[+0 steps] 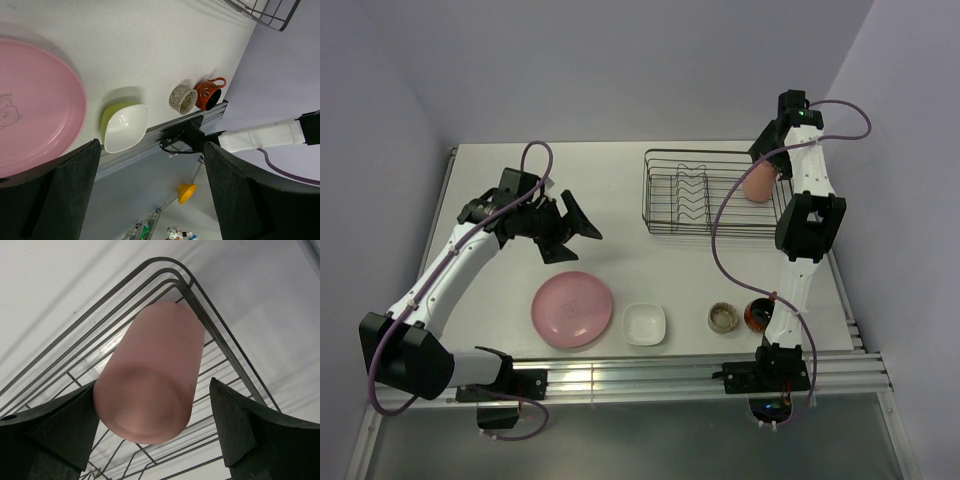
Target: Load the mixed dishes into the dish rack
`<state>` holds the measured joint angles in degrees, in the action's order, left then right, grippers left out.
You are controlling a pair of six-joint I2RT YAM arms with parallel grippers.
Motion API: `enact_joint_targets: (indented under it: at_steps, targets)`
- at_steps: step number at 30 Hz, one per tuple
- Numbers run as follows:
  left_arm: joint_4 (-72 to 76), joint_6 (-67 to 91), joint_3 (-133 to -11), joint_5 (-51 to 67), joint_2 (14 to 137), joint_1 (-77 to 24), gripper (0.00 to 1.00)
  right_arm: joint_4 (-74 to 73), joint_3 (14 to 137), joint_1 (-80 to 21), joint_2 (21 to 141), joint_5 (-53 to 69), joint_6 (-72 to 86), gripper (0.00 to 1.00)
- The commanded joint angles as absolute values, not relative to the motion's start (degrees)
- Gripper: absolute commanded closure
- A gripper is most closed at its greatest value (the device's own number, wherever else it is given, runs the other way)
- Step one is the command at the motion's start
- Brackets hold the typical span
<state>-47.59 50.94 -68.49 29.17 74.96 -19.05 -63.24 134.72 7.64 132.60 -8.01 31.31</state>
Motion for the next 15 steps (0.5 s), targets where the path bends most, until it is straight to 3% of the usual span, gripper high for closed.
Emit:
enact_joint_targets:
  at_steps: [1,5,15]
  targets:
    - [-45.79,51.24,-70.22,29.88,75.41,-19.60,0.10,-60.03,136.14,7.56,133.42,-8.88,30.15,0.08]
    - [-47.28,50.10,-71.98,28.57,76.02,-20.21,0.10,-59.50,136.05,7.47,132.36,-9.14,29.88,0.00]
    - [-51.76,46.76,-80.06,23.12,81.98,-29.95,0.10,-60.90,135.09,7.47,127.89,-12.30,29.27,0.00]
